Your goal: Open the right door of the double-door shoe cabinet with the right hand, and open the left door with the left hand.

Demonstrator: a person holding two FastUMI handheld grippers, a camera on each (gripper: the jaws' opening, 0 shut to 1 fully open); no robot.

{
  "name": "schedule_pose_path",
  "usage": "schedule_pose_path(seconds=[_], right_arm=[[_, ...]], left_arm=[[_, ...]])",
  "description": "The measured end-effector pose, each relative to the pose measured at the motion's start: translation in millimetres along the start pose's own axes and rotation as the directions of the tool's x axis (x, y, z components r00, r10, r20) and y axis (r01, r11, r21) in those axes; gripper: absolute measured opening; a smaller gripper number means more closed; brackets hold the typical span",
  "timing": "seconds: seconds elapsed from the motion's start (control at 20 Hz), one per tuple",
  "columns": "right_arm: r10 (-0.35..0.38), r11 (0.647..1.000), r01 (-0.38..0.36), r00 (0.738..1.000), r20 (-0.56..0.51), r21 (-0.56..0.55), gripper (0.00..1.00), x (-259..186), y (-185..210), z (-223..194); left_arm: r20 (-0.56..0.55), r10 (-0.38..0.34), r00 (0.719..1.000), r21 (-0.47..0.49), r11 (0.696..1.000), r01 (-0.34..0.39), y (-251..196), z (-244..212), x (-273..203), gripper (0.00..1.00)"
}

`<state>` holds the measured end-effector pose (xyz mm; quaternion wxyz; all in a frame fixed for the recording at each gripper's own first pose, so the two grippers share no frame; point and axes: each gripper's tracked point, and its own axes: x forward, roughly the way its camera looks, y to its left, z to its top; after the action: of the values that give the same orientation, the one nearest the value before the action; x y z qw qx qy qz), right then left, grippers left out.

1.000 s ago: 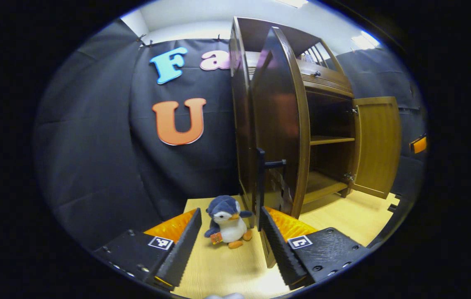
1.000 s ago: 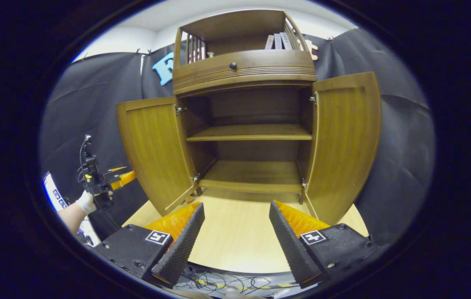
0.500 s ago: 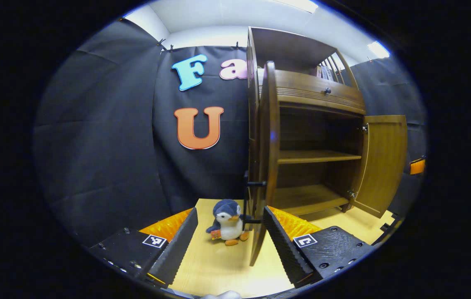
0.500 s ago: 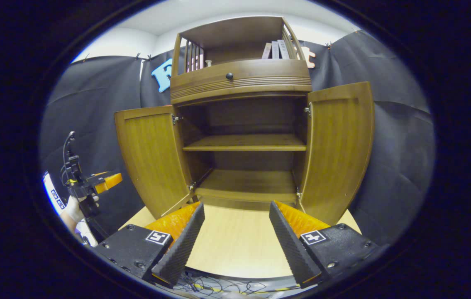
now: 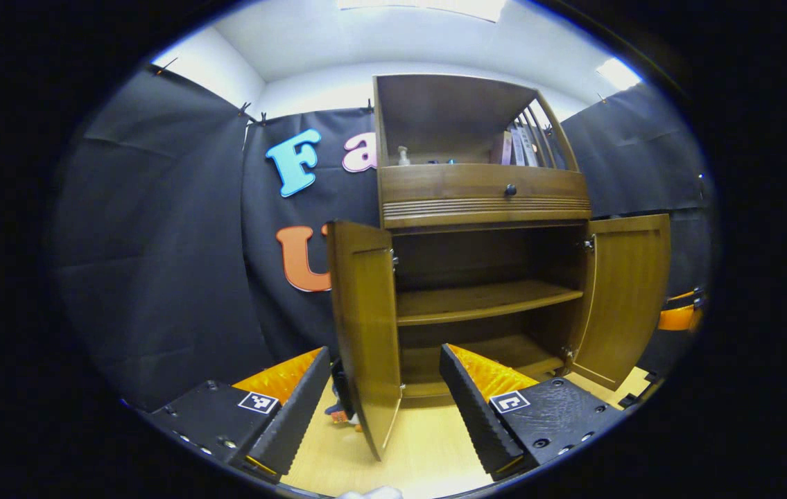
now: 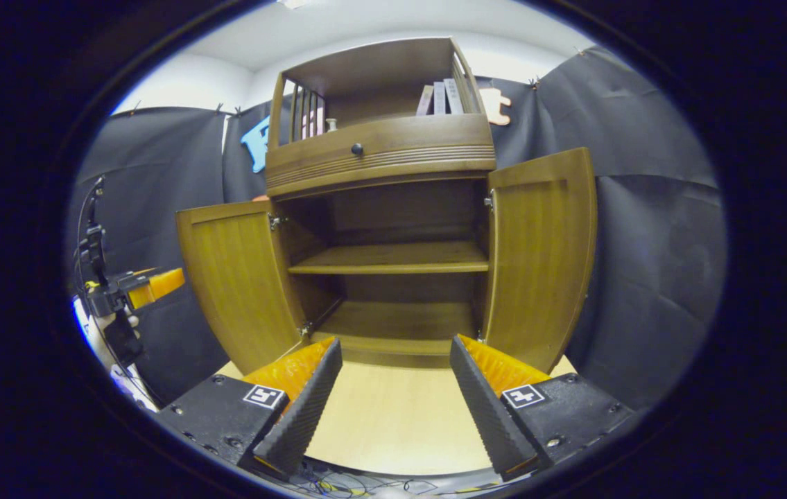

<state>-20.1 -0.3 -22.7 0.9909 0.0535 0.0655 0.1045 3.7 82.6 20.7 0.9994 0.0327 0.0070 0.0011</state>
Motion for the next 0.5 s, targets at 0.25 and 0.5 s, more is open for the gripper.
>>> schedule_pose_path(seconds=[0.25,0.5], right_arm=[[0.01,1.0,-0.01,0.999,0.044,0.005,0.99,2,-23,20],[0.023,1.0,-0.024,0.999,0.044,0.004,0.99,11,-44,26]], left_arm=[[-0.007,-0.026,1.0,-0.012,1.0,0.025,-82,8,-9,0.95],[-0.048,-0.054,0.997,-0.047,0.998,0.051,-146,-8,-16,1.0]])
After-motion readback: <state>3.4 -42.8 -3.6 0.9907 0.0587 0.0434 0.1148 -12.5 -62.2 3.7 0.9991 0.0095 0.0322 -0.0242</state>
